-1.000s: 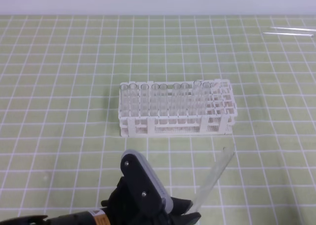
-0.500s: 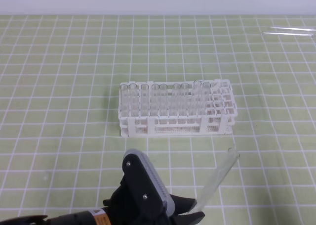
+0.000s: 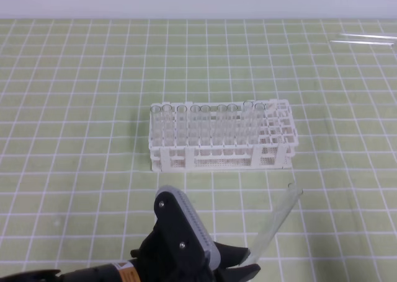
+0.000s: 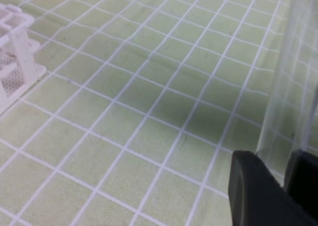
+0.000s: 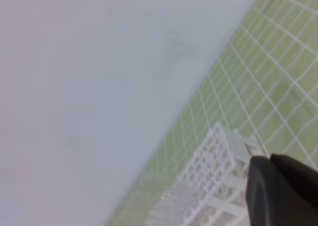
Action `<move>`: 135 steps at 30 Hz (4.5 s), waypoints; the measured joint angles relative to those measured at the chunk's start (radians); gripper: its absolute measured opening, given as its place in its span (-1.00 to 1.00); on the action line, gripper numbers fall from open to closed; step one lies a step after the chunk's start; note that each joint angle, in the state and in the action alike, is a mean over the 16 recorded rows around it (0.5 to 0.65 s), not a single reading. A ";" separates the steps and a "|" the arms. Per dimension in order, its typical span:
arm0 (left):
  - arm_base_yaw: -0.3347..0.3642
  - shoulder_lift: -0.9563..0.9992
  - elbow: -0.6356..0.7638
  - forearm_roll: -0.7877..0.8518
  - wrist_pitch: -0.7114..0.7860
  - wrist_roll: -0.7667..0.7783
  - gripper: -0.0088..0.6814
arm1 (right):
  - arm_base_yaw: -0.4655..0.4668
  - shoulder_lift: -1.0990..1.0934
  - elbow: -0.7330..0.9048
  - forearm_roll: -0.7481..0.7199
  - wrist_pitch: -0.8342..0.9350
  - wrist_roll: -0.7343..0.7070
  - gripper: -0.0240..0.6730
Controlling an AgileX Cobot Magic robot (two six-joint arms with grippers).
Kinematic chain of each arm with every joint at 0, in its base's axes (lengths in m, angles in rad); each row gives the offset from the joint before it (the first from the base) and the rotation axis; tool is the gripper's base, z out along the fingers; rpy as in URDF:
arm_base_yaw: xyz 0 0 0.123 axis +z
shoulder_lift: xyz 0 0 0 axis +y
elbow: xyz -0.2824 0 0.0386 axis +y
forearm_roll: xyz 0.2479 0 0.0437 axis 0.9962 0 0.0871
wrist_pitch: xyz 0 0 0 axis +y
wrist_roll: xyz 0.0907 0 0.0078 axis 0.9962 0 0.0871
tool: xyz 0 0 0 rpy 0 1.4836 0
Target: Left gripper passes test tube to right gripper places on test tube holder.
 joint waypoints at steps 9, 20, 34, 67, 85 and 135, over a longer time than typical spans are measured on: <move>0.000 0.000 0.000 -0.003 -0.023 0.003 -0.66 | 0.000 0.023 -0.011 0.263 0.119 -0.479 -0.98; 0.000 -0.003 0.001 -0.004 -0.057 0.005 -0.68 | 0.000 0.212 -0.122 0.683 0.424 -1.257 -0.80; 0.001 -0.005 0.001 -0.005 -0.129 0.005 -0.71 | 0.015 0.549 -0.290 0.735 0.793 -1.643 0.03; 0.000 0.110 -0.015 0.022 -0.394 0.046 -0.66 | 0.071 0.776 -0.442 0.734 0.948 -1.792 0.17; 0.001 0.138 -0.030 0.022 -0.444 0.078 -0.69 | 0.071 0.776 -0.442 0.694 0.950 -1.779 0.15; 0.000 0.140 -0.030 -0.024 -0.416 0.087 -0.49 | 0.071 0.776 -0.443 0.641 0.937 -1.777 -0.63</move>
